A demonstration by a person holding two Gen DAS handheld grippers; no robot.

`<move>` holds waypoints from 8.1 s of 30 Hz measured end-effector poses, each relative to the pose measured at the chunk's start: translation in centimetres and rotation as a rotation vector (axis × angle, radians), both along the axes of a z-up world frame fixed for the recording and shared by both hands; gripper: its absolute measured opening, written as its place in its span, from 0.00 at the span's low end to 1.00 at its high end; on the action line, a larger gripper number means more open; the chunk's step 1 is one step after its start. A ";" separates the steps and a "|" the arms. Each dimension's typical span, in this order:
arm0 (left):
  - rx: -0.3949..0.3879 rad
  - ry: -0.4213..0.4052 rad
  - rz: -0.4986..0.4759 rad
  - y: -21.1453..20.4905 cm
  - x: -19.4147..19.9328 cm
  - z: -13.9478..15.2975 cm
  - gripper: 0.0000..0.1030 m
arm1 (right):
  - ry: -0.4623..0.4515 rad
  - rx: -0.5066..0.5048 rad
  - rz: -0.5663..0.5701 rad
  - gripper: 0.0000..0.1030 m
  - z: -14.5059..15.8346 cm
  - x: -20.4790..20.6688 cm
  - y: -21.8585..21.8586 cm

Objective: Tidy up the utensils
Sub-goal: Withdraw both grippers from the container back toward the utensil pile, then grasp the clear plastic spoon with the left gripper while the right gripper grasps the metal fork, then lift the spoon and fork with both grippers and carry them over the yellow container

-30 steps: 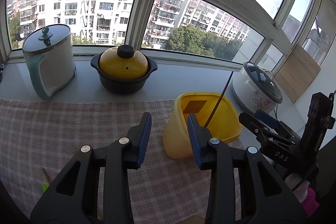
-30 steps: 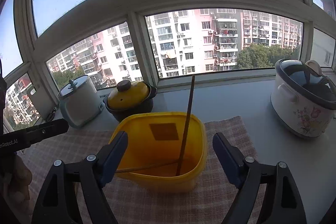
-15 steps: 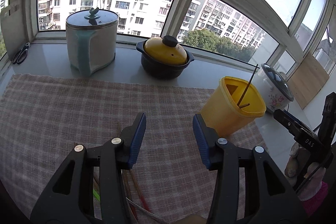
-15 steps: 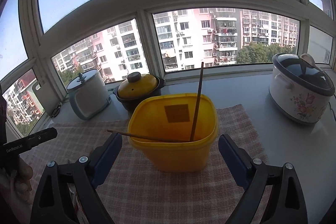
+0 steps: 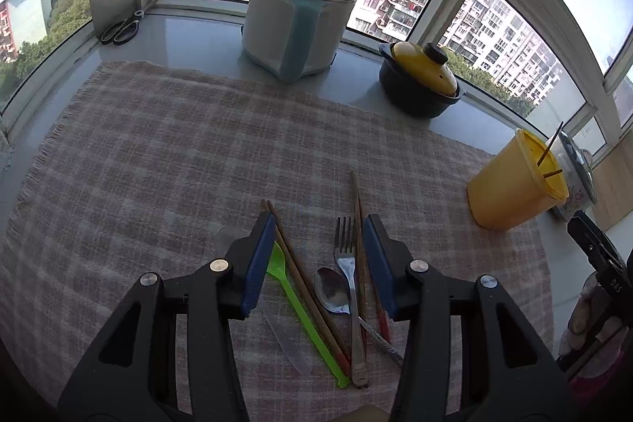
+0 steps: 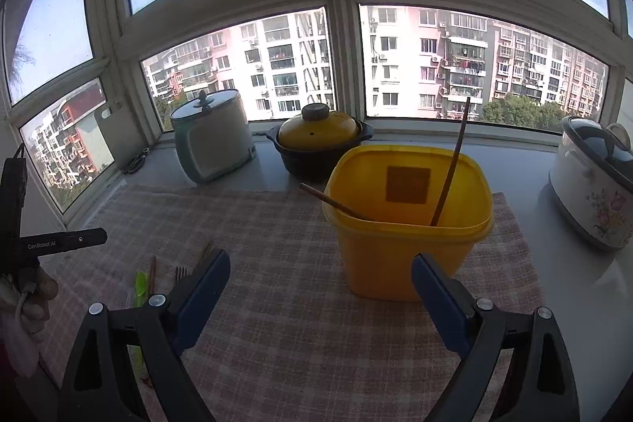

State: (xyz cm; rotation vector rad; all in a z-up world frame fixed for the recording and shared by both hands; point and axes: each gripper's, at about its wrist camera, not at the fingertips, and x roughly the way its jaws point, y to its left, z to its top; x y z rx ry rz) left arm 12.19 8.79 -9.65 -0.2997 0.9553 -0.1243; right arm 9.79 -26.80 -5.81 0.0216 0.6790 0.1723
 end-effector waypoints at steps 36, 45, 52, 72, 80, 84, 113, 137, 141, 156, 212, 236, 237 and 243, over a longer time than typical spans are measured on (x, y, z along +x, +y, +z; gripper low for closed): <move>-0.097 0.232 0.013 3.1 -2.3 -8.9 0.20 | 0.587 0.149 0.414 0.29 -12.1 4.3 16.4; -0.026 0.234 -0.015 2.0 -0.9 -9.6 0.20 | 0.676 0.237 0.367 0.21 -13.5 5.6 16.5; 0.021 0.226 -0.032 1.2 -0.5 -10.0 0.20 | 0.699 0.229 0.371 0.18 -14.1 5.9 17.5; 0.032 0.208 -0.038 1.9 -0.7 -10.1 0.07 | 0.691 0.037 0.376 0.12 -14.8 6.6 19.9; -0.018 0.222 -0.020 2.8 -0.8 -10.0 0.05 | 0.694 0.057 0.377 0.06 -14.8 7.1 19.9; -0.047 0.225 0.005 3.6 -1.0 -9.8 0.03 | 0.682 0.080 0.361 0.03 -14.5 6.9 19.0; -0.187 0.126 0.060 5.5 -1.9 -4.9 0.02 | 0.549 0.201 0.276 0.03 -10.2 5.7 16.0; -0.254 -0.073 -0.065 -4.7 0.2 3.3 0.02 | 0.251 0.237 0.184 0.03 1.0 3.3 4.7; -0.271 -0.105 -0.085 -7.0 1.2 4.5 0.02 | 0.217 0.243 0.165 0.03 2.3 3.4 2.1; -0.283 -0.166 -0.200 -16.0 6.4 7.8 0.02 | 0.141 0.276 0.076 0.03 4.8 5.1 -5.9; -0.210 -0.116 -0.414 -29.5 16.8 4.0 0.02 | 0.138 0.257 -0.019 0.00 1.3 13.7 -12.5; -0.138 -0.109 -0.474 -30.3 15.4 3.3 0.02 | 0.175 0.273 -0.022 0.00 -1.5 13.6 -12.7; -0.136 -0.107 -0.480 -30.3 15.3 3.3 0.03 | 0.177 0.272 -0.022 0.00 -1.6 13.4 -12.8; -0.134 -0.095 -0.489 -30.0 14.5 3.6 0.03 | 0.168 0.264 -0.017 0.07 -1.0 12.8 -12.7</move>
